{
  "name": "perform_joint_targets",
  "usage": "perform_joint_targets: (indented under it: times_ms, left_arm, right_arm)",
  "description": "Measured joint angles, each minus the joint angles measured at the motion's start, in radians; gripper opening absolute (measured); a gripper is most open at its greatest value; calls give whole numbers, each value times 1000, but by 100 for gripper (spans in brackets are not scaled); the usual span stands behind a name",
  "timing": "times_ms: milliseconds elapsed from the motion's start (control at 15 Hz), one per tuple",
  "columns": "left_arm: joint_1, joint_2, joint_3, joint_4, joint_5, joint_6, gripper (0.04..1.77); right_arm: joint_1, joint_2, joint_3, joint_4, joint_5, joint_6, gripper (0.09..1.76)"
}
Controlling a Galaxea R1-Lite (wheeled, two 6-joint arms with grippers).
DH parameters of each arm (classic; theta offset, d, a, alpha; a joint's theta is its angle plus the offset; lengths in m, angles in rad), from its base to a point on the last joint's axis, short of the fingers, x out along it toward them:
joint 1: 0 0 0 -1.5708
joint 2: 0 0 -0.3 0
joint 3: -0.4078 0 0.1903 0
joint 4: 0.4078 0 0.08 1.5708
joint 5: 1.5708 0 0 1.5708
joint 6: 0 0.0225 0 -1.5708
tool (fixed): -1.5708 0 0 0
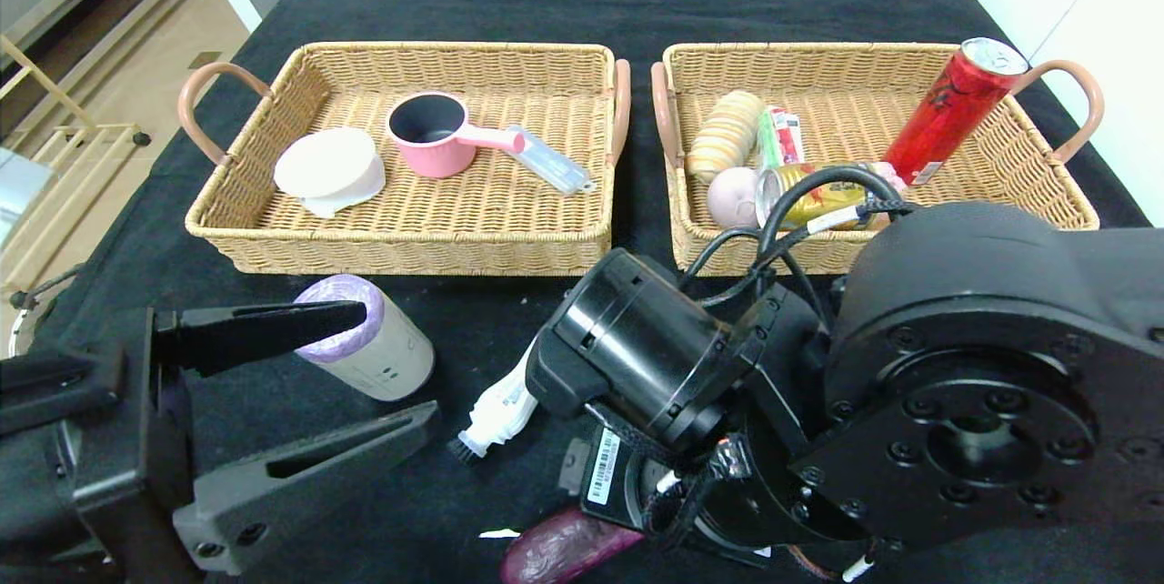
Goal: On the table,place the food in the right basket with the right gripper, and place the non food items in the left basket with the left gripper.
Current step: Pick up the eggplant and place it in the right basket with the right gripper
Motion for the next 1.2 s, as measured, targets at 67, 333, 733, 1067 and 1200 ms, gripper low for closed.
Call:
perform_joint_targets:
  times_ms: [67, 333, 733, 1067, 1200]
  left_arm:
    - [1, 0, 0, -3, 0, 0, 172]
    - [2, 0, 2, -3, 0, -1, 172]
    - [1, 0, 3, -3, 0, -1, 172]
    - [1, -1, 5, -3, 0, 0, 172]
    - [1, -1, 5, -3, 0, 0, 172]
  right_arm:
    - [0, 4, 0, 0, 0, 0, 171]
    - [0, 10, -2, 0, 11, 0, 171]
    - [0, 12, -2, 3, 12, 8, 117]
    - [0, 12, -2, 7, 12, 7, 69]
    - [0, 12, -2, 7, 12, 8, 67]
